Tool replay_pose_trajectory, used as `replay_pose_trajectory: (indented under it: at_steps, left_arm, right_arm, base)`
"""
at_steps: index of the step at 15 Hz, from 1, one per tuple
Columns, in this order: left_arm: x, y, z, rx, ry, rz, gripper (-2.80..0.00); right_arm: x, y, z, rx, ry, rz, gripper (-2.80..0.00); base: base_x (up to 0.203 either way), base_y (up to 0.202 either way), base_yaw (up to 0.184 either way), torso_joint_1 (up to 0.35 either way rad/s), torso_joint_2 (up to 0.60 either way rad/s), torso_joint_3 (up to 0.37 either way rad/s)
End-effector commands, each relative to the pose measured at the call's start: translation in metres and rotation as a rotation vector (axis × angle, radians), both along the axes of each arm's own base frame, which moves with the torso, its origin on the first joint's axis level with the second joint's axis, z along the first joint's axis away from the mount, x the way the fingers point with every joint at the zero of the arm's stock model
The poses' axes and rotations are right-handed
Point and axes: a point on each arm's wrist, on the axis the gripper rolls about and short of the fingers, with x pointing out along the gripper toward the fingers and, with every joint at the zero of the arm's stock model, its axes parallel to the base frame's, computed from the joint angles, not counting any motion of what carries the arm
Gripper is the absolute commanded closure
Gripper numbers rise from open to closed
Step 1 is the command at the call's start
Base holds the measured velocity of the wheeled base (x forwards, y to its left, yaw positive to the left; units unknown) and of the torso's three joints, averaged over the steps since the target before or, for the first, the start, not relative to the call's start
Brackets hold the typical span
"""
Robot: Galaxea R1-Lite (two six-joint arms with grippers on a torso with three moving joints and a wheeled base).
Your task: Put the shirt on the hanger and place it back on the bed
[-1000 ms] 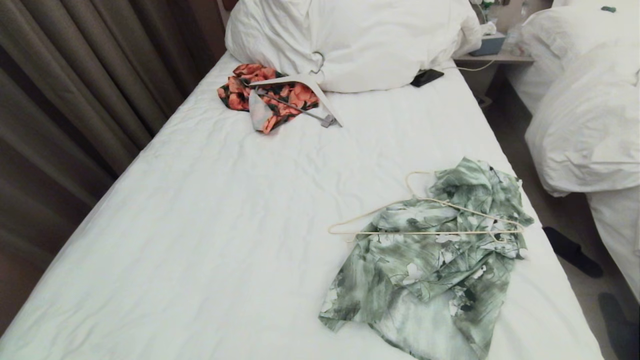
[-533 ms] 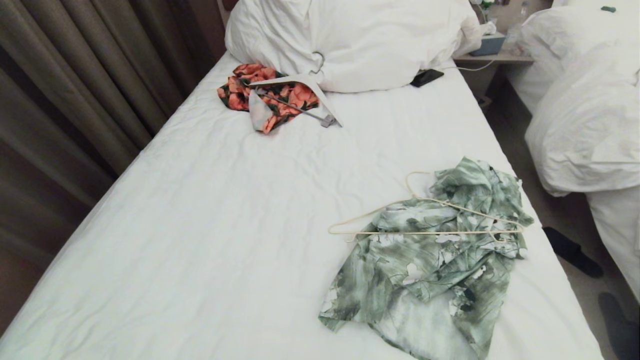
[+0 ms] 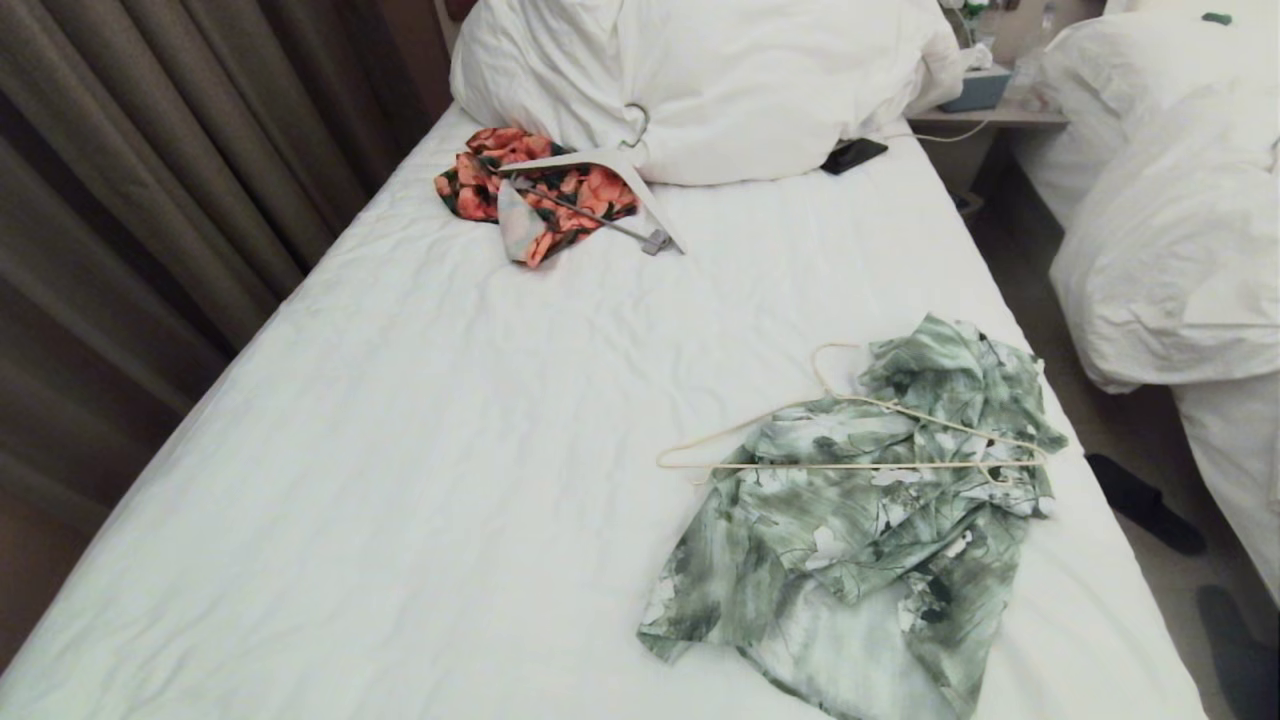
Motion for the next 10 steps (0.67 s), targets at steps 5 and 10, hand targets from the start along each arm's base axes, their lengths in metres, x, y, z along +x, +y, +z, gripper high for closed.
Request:
replay_pose_trajectory:
  at_steps: [5, 10]
  left_arm:
    - [0.0, 0.0, 0.0, 0.0, 0.002, 0.0, 0.0]
    - [0.0, 0.0, 0.0, 0.001, 0.002, 0.0, 0.0]
  right_arm:
    - [0.0003, 0.0, -0.0004, -0.002, 0.004, 0.001, 0.0]
    - [0.0003, 0.0, -0.0004, 0.0, 0.004, 0.001, 0.0]
  base:
    - [0.0, 0.0, 0.0, 0.0, 0.0, 0.0]
    - [0.0, 0.0, 0.0, 0.0, 0.0, 0.0]
